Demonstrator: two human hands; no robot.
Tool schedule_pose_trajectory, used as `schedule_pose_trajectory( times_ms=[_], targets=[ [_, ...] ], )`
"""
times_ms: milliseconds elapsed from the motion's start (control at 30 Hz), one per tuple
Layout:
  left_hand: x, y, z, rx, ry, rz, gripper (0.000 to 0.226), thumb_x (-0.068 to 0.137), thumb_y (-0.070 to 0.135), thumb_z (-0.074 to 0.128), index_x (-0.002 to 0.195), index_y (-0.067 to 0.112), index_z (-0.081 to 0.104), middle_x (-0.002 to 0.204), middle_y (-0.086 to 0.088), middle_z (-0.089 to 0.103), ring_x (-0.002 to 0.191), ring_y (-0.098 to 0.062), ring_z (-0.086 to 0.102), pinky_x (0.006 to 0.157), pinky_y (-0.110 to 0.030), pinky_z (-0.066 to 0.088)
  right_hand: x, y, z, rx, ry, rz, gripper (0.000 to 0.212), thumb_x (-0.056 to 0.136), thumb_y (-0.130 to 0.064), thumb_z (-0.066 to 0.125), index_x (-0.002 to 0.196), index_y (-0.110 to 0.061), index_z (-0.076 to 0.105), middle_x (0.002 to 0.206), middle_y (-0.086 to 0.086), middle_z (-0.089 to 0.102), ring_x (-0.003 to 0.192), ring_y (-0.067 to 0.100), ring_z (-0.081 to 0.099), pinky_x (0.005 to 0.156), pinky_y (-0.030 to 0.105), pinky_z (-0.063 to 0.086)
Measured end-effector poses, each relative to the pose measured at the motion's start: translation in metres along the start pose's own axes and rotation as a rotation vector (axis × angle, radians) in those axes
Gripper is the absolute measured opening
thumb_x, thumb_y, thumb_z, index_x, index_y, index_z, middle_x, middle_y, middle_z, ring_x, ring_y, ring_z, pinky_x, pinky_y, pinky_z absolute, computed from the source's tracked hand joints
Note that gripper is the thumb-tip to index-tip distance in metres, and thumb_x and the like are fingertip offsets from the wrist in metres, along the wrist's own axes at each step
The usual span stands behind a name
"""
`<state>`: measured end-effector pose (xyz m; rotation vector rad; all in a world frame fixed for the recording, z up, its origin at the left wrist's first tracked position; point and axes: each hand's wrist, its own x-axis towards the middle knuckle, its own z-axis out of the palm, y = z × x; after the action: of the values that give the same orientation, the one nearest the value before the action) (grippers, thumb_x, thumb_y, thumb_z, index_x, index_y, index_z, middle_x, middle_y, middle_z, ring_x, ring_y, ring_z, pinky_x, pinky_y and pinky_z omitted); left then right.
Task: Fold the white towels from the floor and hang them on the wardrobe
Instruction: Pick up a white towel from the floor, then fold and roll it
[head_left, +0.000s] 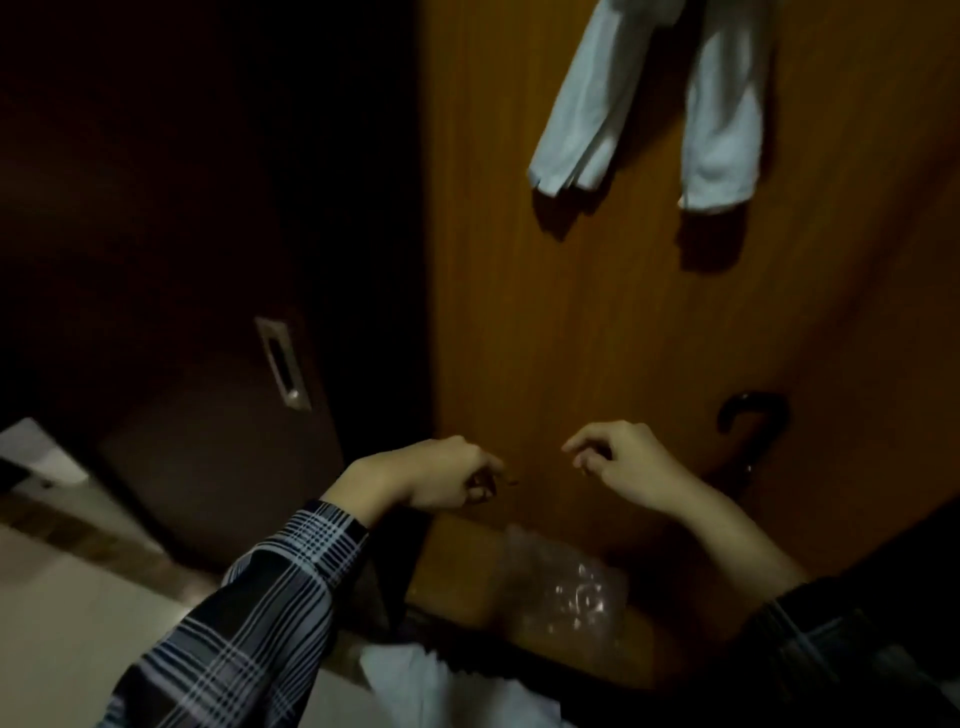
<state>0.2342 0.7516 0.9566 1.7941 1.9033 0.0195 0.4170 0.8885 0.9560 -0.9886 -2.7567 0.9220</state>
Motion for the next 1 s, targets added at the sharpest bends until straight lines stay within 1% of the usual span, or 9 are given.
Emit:
schedule_pose_trajectory(
  times_ms=[133,233,300,367,467,567,733,900,1000],
  targets=[
    [-0.028,-0.023,0.078,-0.082,-0.045,-0.026,0.040,0.097,0.016,0.048,0.135,0.025,0.050,0.120,0.002,0.064,0.109,-0.015,0.060,0.090,-0.036,0.050,-0.031,0.015,0.071,0.019,-0.093,0.089,0.024,0.095,-0.007,0.050,0.104,-0.021,0.067,0.089,-0.011,0.063,0.090,0.013,0.065,0.080,0.026,0.053],
    [-0.043,-0.040,0.140,-0.147,-0.106,-0.080,0.044,0.095,0.018,0.049,0.137,0.030,0.048,0.120,0.000,0.065,0.109,-0.018,0.060,0.091,-0.038,0.050,-0.051,0.031,0.124,-0.017,-0.152,0.117,0.022,0.092,-0.005,0.052,0.103,-0.012,0.070,0.092,-0.003,0.067,0.092,0.016,0.065,0.078,0.022,0.050],
    [-0.051,-0.048,0.178,-0.196,-0.133,-0.124,0.040,0.096,0.021,0.049,0.135,0.029,0.050,0.124,0.001,0.062,0.111,-0.018,0.058,0.093,-0.036,0.049,-0.064,0.045,0.157,-0.006,-0.160,0.126,0.022,0.090,-0.007,0.052,0.100,-0.005,0.071,0.097,0.006,0.070,0.088,0.018,0.064,0.067,0.009,0.042],
    [-0.055,-0.054,0.212,-0.251,-0.138,-0.175,0.037,0.097,0.021,0.049,0.133,0.024,0.053,0.126,0.002,0.059,0.109,-0.017,0.057,0.092,-0.031,0.047,-0.075,0.060,0.186,0.000,-0.190,0.135,0.022,0.090,-0.005,0.050,0.094,0.002,0.071,0.098,0.012,0.070,0.083,0.019,0.062,0.061,0.007,0.036],
    [-0.053,-0.062,0.264,-0.335,-0.165,-0.243,0.038,0.097,0.018,0.047,0.135,0.023,0.051,0.126,0.000,0.061,0.111,-0.016,0.057,0.093,-0.027,0.046,-0.089,0.087,0.224,-0.029,-0.327,0.198,0.021,0.095,-0.004,0.049,0.106,-0.002,0.067,0.102,0.002,0.061,0.091,0.017,0.056,0.062,0.003,0.035],
    [-0.045,-0.068,0.315,-0.387,-0.212,-0.292,0.039,0.098,0.017,0.046,0.136,0.023,0.049,0.125,-0.001,0.062,0.114,-0.016,0.056,0.094,-0.028,0.045,-0.097,0.121,0.260,0.020,-0.357,0.256,0.023,0.094,-0.005,0.054,0.113,-0.007,0.066,0.113,0.007,0.063,0.107,0.020,0.058,0.075,0.007,0.035],
    [-0.018,-0.060,0.382,-0.420,-0.198,-0.346,0.040,0.098,0.015,0.044,0.136,0.023,0.049,0.126,0.000,0.061,0.114,-0.016,0.056,0.092,-0.030,0.046,-0.105,0.183,0.314,-0.005,-0.389,0.379,0.025,0.097,-0.013,0.051,0.116,-0.001,0.062,0.116,0.019,0.062,0.109,0.031,0.058,0.094,0.034,0.044],
    [0.028,-0.038,0.453,-0.431,-0.181,-0.388,0.040,0.097,0.014,0.042,0.134,0.024,0.050,0.122,0.000,0.063,0.110,-0.018,0.057,0.089,-0.033,0.048,-0.122,0.264,0.366,-0.033,-0.401,0.409,0.021,0.091,-0.007,0.057,0.110,-0.005,0.066,0.113,0.011,0.065,0.113,0.026,0.056,0.097,0.030,0.041],
    [0.060,-0.027,0.499,-0.416,-0.183,-0.408,0.040,0.097,0.013,0.041,0.134,0.025,0.050,0.121,0.003,0.063,0.111,-0.017,0.057,0.087,-0.031,0.047,-0.135,0.323,0.405,0.029,-0.405,0.440,0.023,0.086,-0.003,0.061,0.108,-0.008,0.067,0.110,0.010,0.066,0.111,0.026,0.058,0.095,0.034,0.045]
  ],
)
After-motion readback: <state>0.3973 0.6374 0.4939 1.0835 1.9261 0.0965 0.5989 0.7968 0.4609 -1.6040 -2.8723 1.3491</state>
